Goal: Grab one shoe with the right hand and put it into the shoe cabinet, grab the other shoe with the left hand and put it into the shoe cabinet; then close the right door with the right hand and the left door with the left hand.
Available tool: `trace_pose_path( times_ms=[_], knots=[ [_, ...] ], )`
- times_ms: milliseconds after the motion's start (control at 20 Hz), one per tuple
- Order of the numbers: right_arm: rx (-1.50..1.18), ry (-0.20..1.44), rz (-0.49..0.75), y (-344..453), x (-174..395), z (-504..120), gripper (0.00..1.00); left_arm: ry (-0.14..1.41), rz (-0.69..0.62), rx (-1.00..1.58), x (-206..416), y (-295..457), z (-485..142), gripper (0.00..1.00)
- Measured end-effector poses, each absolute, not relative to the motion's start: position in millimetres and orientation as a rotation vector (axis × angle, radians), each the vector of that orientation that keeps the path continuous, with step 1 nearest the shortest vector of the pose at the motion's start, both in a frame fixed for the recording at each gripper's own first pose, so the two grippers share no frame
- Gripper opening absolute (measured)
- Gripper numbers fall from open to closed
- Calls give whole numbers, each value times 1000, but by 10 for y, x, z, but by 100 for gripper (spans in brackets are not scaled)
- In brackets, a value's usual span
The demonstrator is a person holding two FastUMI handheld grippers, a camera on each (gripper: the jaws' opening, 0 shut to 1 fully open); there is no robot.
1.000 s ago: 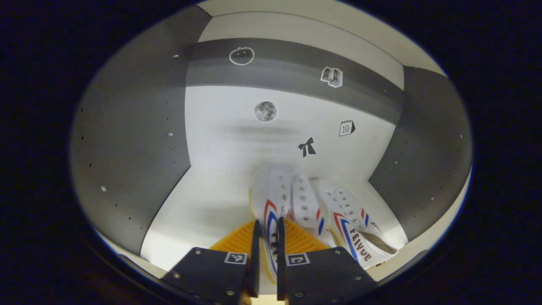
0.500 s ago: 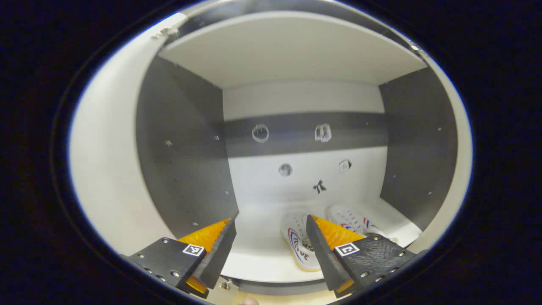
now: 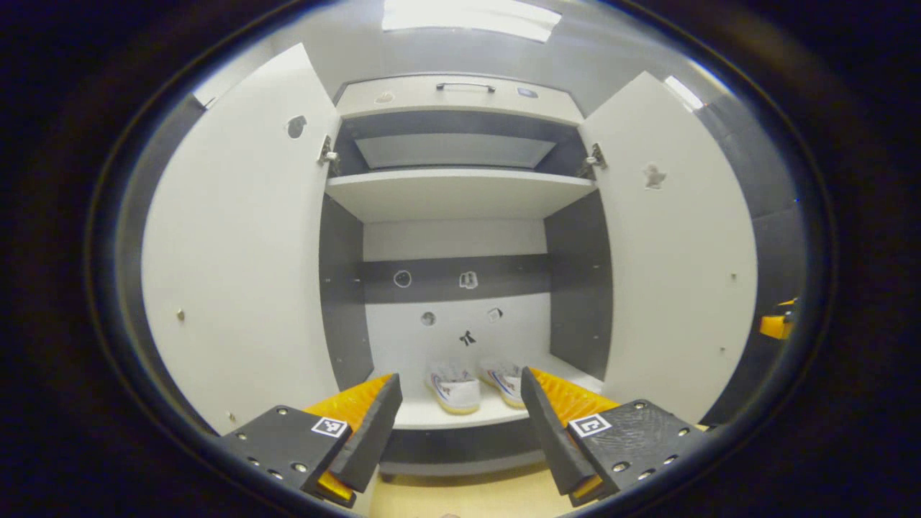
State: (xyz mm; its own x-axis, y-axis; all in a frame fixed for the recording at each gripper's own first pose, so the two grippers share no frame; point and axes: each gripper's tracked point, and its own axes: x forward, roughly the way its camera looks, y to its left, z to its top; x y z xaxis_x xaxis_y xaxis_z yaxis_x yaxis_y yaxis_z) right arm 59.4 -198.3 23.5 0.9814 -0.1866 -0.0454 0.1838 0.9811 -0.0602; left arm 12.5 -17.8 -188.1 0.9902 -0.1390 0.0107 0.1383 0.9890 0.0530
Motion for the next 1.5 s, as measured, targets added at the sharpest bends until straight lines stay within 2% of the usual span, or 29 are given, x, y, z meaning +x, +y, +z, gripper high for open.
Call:
trace_pose_path(
  times_ms=[200,300,350,550,700,750,800,850,900,1000,1100,1150,1200,1250,1500],
  knots=[
    [-4,-6,-167,-1814,601,441,94,-7,-190,13,-235,-247,-2025,94],
    [-2,-16,-157,-1781,625,508,93,28,-176,-5,-364,-175,-2115,94],
    [-8,-24,-151,-1753,651,561,100,34,-167,-13,-438,-126,-2144,95],
    [-38,-48,-103,-1547,820,746,98,32,-124,-6,-544,123,-2228,94],
    [-61,-54,-46,-1310,986,777,98,65,-46,-11,-674,383,-2321,93],
    [-68,-50,-31,-1255,1024,777,92,69,-24,-22,-721,445,-2342,93],
    [-76,-63,-25,-1198,1041,794,98,72,2,-30,-767,514,-2344,93],
    [-97,-69,-28,-1191,1065,804,98,73,26,-35,-790,580,-2362,93],
    [-111,-79,-27,-1208,1065,826,91,79,55,-32,-801,668,-2382,93],
    [-114,-63,-4,-1130,1081,786,94,90,107,-12,-853,856,-2420,93],
    [-108,-56,3,-1106,1095,797,91,93,157,5,-895,1041,-2403,95],
    [-108,-55,1,-1110,1096,793,97,90,177,4,-895,1107,-2394,95],
    [-100,-55,3,-1080,1101,796,90,93,193,-6,-894,1151,-2385,95],
    [-98,-54,-2,-1071,1084,784,93,96,208,-21,-899,1181,-2391,93],
    [-88,-51,-31,-1036,1068,780,92,104,237,-82,-866,1272,-2371,93]
  ],
)
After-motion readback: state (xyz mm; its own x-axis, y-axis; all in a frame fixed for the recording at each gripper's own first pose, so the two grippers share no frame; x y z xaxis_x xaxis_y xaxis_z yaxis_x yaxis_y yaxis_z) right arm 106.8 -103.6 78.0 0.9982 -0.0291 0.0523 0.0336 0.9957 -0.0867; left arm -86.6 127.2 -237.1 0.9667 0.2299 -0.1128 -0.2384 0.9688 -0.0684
